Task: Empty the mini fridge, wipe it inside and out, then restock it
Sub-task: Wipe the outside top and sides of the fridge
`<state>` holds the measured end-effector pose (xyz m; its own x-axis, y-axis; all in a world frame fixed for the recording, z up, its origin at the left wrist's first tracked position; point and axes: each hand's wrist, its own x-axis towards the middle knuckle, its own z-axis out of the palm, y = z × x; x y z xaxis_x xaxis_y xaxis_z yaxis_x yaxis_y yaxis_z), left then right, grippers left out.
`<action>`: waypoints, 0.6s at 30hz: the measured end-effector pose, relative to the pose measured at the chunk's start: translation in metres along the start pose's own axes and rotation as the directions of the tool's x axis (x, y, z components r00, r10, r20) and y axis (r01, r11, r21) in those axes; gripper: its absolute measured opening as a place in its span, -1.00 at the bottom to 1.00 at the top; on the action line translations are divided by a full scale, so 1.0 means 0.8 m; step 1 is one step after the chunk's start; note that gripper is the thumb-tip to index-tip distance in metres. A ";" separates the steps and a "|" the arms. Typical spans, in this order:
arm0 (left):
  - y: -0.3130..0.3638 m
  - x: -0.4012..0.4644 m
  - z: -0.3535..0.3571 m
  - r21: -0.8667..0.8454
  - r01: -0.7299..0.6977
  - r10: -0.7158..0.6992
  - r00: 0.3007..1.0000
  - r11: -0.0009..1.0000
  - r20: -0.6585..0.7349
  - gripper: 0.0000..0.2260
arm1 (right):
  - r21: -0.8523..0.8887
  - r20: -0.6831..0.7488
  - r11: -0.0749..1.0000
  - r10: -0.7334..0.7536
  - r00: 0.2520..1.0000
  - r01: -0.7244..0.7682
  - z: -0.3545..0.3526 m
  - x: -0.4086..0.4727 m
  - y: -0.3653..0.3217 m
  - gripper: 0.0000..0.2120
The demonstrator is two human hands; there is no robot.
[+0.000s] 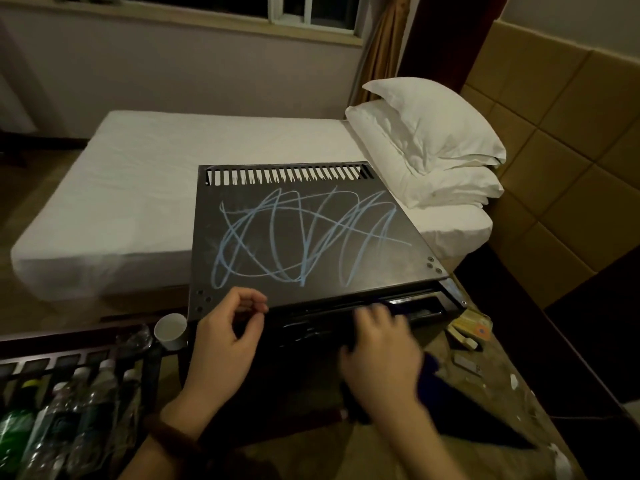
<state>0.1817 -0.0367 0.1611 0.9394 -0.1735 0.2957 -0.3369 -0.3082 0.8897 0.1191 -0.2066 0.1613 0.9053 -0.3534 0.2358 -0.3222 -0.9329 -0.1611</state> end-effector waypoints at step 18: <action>-0.043 -0.004 -0.065 -0.072 0.072 -0.090 0.952 0.995 -0.292 -0.57 | -0.016 0.036 0.943 -0.333 0.942 0.334 0.009 -0.027 -0.088 -0.65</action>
<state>0.1934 0.0229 0.1471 0.9433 0.1359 0.3029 -0.2628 -0.2522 0.9313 0.1243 -0.1327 0.1610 0.9702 -0.0199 0.2414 -0.0061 -0.9983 -0.0578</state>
